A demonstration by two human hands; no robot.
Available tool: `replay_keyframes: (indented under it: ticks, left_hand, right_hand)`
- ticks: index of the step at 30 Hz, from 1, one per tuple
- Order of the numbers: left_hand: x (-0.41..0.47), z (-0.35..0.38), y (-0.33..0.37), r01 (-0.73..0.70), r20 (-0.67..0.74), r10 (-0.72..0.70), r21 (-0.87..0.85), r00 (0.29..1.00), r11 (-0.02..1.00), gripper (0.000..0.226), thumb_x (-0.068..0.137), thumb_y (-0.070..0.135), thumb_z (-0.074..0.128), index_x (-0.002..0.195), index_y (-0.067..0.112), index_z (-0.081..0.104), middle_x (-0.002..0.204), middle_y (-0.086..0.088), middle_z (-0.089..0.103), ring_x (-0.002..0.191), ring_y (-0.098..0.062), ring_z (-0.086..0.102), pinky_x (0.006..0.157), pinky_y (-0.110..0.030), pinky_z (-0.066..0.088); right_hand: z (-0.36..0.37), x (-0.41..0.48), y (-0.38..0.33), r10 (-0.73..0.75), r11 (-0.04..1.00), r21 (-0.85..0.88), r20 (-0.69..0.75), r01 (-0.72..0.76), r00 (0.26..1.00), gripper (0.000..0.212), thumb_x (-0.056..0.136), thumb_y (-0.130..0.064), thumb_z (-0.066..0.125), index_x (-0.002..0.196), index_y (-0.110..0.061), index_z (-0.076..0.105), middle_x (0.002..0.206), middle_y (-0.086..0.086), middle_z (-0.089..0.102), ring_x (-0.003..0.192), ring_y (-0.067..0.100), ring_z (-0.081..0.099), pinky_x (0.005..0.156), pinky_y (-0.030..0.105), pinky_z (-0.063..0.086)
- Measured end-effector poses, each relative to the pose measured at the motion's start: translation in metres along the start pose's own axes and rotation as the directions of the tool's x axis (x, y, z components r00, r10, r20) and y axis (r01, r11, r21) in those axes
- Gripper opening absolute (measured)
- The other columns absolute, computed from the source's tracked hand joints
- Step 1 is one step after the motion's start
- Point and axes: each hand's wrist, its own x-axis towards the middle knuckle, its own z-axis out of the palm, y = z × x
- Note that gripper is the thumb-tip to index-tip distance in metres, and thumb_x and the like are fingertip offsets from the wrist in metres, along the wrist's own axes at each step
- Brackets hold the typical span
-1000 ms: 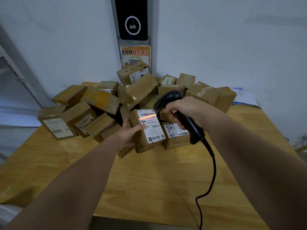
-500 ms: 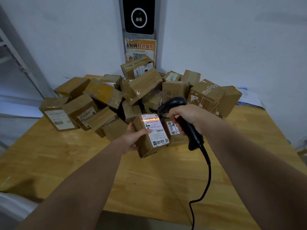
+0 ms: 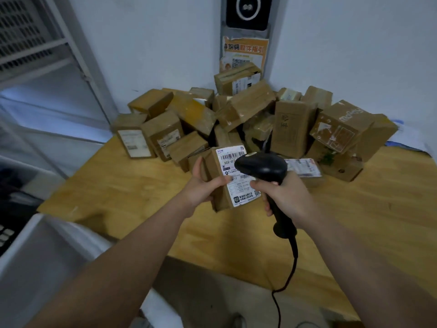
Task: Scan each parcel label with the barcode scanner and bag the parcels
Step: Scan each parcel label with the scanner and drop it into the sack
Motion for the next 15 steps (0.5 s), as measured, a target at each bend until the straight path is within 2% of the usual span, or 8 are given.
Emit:
replay_keyframes:
  ticks: [3,5,7,10,12,13,15]
  left_hand:
    - [-0.038,-0.048,-0.011,-0.066,-0.093,0.064,-0.014,0.994,0.998,0.102,0.078,0.028,0.079,0.151,0.041,0.009,0.128,-0.001,0.057,0.114,-0.017,0.057,0.08,-0.029,0.052]
    - [-0.067,-0.082,-0.021,-0.115,-0.188,0.11,-0.016,0.976,0.993,0.104,0.078,0.022,0.079,0.153,0.035,0.008,0.126,-0.003,0.058,0.112,-0.016,0.059,0.088,-0.03,0.052]
    - [-0.099,-0.116,-0.037,-0.151,-0.275,0.145,0.0,0.951,0.989,0.107,0.076,0.021,0.08,0.154,0.032,0.007,0.126,-0.003,0.059,0.113,-0.015,0.059,0.099,-0.036,0.049]
    - [-0.15,-0.163,-0.075,-0.182,-0.434,0.214,0.115,0.875,0.977,0.116,0.064,0.044,0.086,0.152,0.038,0.01,0.134,-0.003,0.056,0.122,-0.017,0.055,0.104,-0.045,0.045]
    - [-0.181,-0.19,-0.109,-0.155,-0.524,0.269,0.251,0.808,0.955,0.119,0.056,0.065,0.082,0.15,0.045,0.011,0.141,-0.003,0.047,0.129,-0.02,0.048,0.106,-0.049,0.042]
    - [-0.196,-0.2,-0.125,-0.116,-0.551,0.281,0.314,0.786,0.942,0.118,0.055,0.068,0.08,0.148,0.048,0.009,0.144,-0.003,0.04,0.133,-0.021,0.042,0.109,-0.049,0.038]
    - [-0.219,-0.215,-0.159,-0.022,-0.576,0.273,0.404,0.771,0.915,0.115,0.058,0.059,0.082,0.146,0.052,0.008,0.143,-0.006,0.031,0.134,-0.021,0.033,0.11,-0.042,0.032]
  right_hand:
    - [0.049,-0.018,-0.004,-0.074,0.997,0.027,0.056,0.073,0.996,0.033,0.085,-0.018,0.072,0.059,0.0,0.062,0.049,0.014,0.056,0.044,0.024,0.054,0.05,0.031,0.048]
    - [0.087,-0.032,-0.006,-0.102,0.992,0.081,0.108,0.093,0.989,0.03,0.084,-0.016,0.072,0.062,0.003,0.063,0.048,0.015,0.055,0.043,0.024,0.052,0.052,0.033,0.047]
    - [0.127,-0.05,-0.005,-0.133,0.986,0.118,0.167,0.114,0.977,0.028,0.084,-0.015,0.073,0.061,-0.002,0.065,0.047,0.013,0.054,0.042,0.021,0.05,0.051,0.031,0.047]
    - [0.184,-0.08,0.004,-0.195,0.973,0.165,0.217,0.161,0.957,0.033,0.082,-0.009,0.075,0.053,-0.017,0.062,0.043,0.001,0.054,0.04,0.011,0.052,0.05,0.025,0.046]
    - [0.221,-0.097,0.017,-0.207,0.968,0.187,0.211,0.168,0.955,0.032,0.08,-0.004,0.075,0.056,-0.02,0.062,0.043,-0.009,0.057,0.042,0.002,0.054,0.049,0.019,0.046]
    - [0.238,-0.105,0.026,-0.19,0.969,0.198,0.206,0.15,0.96,0.03,0.08,-0.002,0.075,0.059,-0.02,0.062,0.044,-0.012,0.057,0.044,0.0,0.055,0.05,0.017,0.045]
    - [0.268,-0.116,0.047,-0.143,0.973,0.205,0.204,0.101,0.969,0.027,0.079,-0.003,0.075,0.061,-0.017,0.061,0.043,-0.011,0.057,0.044,0.0,0.055,0.049,0.017,0.045]
